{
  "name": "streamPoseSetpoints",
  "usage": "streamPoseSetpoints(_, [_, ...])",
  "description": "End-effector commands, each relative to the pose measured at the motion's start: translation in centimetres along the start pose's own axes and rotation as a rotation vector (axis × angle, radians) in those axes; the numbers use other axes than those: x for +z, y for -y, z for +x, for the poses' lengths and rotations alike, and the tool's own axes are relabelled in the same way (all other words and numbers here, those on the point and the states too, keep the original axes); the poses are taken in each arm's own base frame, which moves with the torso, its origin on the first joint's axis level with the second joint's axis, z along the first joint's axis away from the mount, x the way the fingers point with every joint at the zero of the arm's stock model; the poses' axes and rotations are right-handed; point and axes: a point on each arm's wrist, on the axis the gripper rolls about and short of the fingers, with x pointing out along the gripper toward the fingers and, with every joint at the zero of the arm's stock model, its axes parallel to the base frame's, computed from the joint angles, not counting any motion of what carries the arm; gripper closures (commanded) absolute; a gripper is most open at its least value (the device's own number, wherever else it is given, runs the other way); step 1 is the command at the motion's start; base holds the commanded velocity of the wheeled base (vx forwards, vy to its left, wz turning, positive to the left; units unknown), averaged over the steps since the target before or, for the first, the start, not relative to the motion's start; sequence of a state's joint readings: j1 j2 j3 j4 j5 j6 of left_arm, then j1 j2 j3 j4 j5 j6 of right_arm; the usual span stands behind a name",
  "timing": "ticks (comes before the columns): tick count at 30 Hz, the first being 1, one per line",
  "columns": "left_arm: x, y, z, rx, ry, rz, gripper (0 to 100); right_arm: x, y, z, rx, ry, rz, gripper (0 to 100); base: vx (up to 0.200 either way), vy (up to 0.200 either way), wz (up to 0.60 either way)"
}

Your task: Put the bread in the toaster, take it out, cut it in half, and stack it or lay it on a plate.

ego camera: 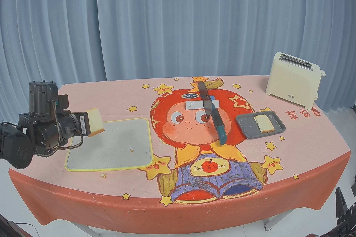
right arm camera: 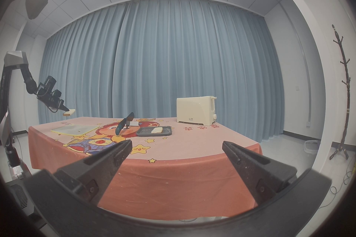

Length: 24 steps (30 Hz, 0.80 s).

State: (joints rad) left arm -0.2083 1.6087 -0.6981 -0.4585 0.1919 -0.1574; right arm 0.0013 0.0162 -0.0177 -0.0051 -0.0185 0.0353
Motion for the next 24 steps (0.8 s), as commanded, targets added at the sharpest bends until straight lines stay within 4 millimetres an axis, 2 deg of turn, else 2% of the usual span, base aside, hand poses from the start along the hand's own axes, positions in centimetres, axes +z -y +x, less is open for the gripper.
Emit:
streamPoseSetpoints(1, [0.79,-0.68,-1.23,0.010,0.047,-0.012,100,-0.52,0.02,0.00,-0.001,0.000,0.000,0,0.000,0.000,0.00])
streamPoseSetpoints(4, [1.01,-1.21,-1.19,0.026,0.055,-0.024,100,-0.53,0.02,0.00,0.000,-0.002,0.000,0,0.000,0.000,0.00])
streamPoseSetpoints(24, [0.91,-1.21,-1.15,0.023,0.052,-0.031,100,-0.52,0.02,0.00,-0.003,0.000,0.000,0,0.000,0.000,0.00])
